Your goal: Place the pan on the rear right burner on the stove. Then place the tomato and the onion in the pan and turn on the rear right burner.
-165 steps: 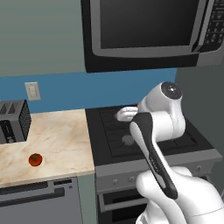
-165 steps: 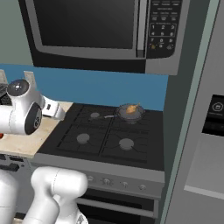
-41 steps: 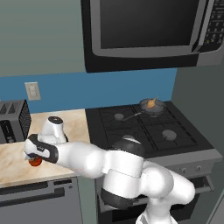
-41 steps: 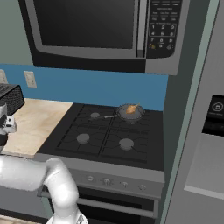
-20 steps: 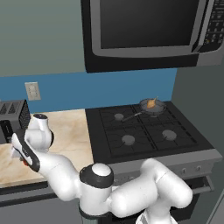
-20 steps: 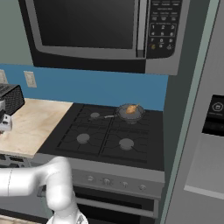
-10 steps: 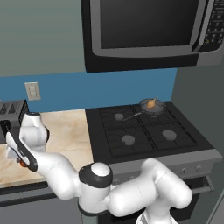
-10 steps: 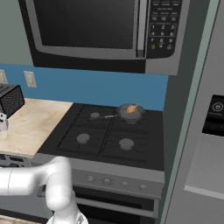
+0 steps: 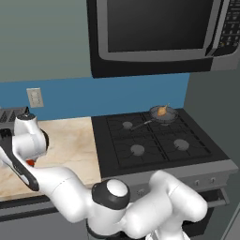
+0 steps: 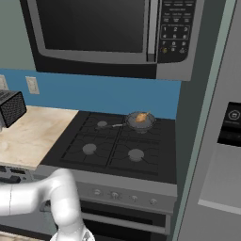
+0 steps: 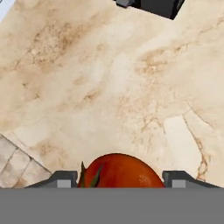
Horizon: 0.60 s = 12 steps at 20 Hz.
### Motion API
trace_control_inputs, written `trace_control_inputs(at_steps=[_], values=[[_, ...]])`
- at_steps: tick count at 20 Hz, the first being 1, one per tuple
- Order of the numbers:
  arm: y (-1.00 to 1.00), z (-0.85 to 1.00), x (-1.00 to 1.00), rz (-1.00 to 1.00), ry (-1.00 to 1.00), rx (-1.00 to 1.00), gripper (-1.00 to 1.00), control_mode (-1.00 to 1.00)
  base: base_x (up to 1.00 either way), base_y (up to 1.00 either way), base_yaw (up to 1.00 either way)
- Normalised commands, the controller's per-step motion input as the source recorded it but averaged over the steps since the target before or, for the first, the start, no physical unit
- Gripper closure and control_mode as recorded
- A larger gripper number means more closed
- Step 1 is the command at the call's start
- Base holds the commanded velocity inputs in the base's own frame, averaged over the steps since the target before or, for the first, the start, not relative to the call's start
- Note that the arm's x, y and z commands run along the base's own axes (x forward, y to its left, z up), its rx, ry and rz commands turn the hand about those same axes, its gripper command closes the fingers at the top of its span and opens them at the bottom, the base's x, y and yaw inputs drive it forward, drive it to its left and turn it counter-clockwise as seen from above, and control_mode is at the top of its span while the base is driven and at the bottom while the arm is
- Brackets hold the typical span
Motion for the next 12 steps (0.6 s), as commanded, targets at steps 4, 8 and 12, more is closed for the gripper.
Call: trace_control_inputs(at_steps=[4,8,12], values=[[-0.42,0.43,0.01,-0.01,-0.15,-0.05,1.0,-1.0,0.0,0.0,0.0],[-0.53,0.34,0.0,-0.01,-0.13,-0.05,1.0,-1.0,0.0,0.0,0.0],[-0.65,0.35,0.01,-0.03,-0.11,-0.03,1.0,-1.0,0.0,0.0,0.0]])
